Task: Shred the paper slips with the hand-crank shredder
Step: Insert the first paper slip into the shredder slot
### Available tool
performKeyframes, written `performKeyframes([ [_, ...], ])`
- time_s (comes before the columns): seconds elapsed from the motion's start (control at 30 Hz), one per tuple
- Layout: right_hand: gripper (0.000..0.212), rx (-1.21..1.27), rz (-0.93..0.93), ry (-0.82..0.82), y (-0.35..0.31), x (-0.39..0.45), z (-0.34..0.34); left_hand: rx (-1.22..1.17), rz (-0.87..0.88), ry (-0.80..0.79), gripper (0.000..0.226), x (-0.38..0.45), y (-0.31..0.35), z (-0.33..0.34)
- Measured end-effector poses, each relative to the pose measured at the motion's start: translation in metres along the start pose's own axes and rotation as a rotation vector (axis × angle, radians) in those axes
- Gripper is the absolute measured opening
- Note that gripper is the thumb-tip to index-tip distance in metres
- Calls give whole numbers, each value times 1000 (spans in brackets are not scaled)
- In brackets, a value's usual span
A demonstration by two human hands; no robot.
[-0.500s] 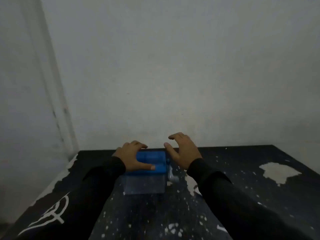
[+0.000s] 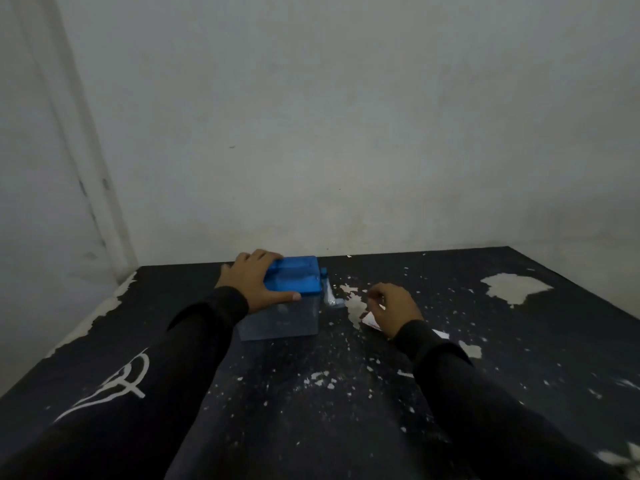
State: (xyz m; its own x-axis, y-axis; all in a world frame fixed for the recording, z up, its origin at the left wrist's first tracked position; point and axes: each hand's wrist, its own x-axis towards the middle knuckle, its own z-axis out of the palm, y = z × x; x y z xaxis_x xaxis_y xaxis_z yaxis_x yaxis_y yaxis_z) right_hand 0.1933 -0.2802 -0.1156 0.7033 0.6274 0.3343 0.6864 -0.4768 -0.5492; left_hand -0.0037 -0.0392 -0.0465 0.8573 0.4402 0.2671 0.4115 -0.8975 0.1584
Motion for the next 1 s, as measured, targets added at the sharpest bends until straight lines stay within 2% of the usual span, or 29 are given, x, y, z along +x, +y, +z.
performKeyframes([
  [0.07, 22, -75, 82, -40, 15, -7, -9, -5, 2, -2, 120, -5, 8, 0],
  [0.2, 46, -233, 201, -184, 32, -15, -20, -15, 4, -15, 120, -11, 17, 1],
  [0.33, 58, -264, 263, -260, 36, -23, -19, -9, 8, -23, 118, -18, 23, 1],
  [0.53, 60, -310, 282, -238, 30, -16, -14, -2, 17, -12, 99, -19, 23, 2],
  [0.63, 62, -235, 307, -202, 27, -13, -13, 11, 24, -12, 103, -20, 20, 5],
  [0.8, 63, -115, 370, -160, 27, -10, -17, 14, 14, 0, 123, -20, 20, 6],
  [1.0, 44, 15, 420, -54, 38, -8, -21, 30, 15, -5, 117, -22, 21, 5],
])
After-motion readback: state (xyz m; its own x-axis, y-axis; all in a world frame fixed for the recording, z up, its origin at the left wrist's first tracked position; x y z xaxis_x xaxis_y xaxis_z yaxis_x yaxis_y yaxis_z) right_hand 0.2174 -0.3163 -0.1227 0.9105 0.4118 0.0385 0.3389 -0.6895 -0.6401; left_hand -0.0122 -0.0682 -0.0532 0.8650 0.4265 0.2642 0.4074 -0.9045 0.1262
